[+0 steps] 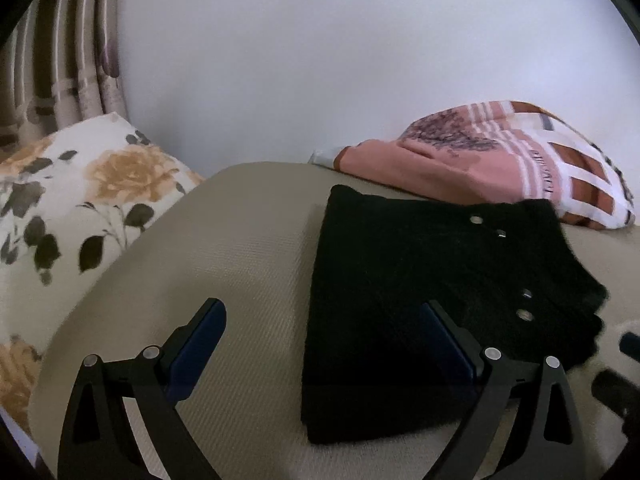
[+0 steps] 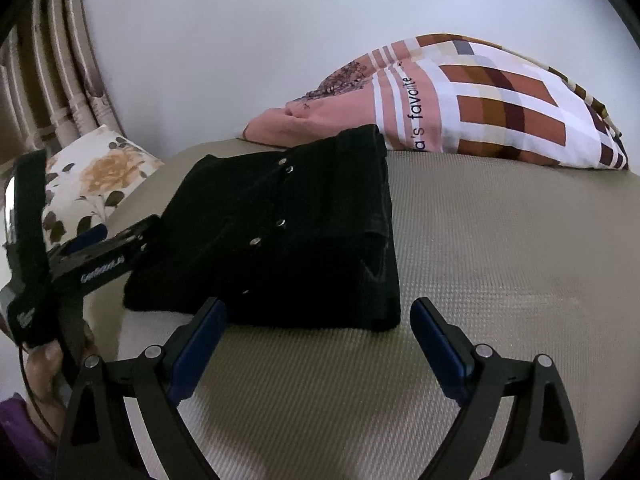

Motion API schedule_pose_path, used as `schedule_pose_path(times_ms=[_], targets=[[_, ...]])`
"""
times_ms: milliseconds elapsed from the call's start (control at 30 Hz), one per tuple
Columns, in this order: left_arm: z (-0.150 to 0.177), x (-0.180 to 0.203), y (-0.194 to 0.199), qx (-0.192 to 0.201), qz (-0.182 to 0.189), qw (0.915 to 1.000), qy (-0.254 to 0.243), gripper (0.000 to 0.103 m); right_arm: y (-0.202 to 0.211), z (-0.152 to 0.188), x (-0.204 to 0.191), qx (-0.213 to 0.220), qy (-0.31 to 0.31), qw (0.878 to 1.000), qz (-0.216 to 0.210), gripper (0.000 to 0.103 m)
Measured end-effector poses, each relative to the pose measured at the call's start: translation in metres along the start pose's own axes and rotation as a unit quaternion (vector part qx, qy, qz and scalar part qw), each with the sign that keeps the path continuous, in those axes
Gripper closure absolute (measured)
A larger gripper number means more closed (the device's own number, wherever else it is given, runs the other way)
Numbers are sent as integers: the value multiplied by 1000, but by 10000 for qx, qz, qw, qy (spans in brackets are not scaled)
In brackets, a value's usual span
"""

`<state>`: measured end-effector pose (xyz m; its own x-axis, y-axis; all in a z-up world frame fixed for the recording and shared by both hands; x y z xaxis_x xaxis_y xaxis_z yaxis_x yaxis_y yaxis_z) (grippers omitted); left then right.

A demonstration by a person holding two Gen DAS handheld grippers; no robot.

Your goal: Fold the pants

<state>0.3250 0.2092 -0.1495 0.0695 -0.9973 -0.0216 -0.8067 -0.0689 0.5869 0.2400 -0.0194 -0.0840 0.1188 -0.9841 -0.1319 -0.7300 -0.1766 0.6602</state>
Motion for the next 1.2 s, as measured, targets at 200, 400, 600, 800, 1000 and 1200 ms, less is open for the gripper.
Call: schedule_pose_path(times_ms=[200,400,600,800,1000,1200], targets=[[-15,9,57,308,-83,9995,-72,6,36,-3,-5,190,-14,9997,-156,11],[-44,14,119,829,-133,9965,-9,1,80,-17,-9,551,10,9981,-288,10],[-75,24,182,1394,-102,9901,-130,0,124,-37,-6,975,6,9945,-371,7],[-95,24,237,2068,-467,9769,264,0,158,-52,5,1294,-140,9906,-426,6],[-94,18,260,2243,-217,9705,853,0,182,-57,22,1486,-330,9877,-363,4],[-94,26,255,1859,228,9795,737,0,192,-55,26,1553,-350,9867,-313,4]])
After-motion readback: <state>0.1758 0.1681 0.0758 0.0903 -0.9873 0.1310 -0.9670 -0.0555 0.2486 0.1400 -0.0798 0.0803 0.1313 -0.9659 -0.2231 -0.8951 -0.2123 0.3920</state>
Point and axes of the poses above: each gripper's, at about its wrist camera, not at the fingertips, and y roughly against the way its jaws point, x to its right, z to its underside, the point moved 9 cm from there along -y, roughly the way its jaws point, and after that the axes turned 4 degrees about z, right-handed, at the moved point
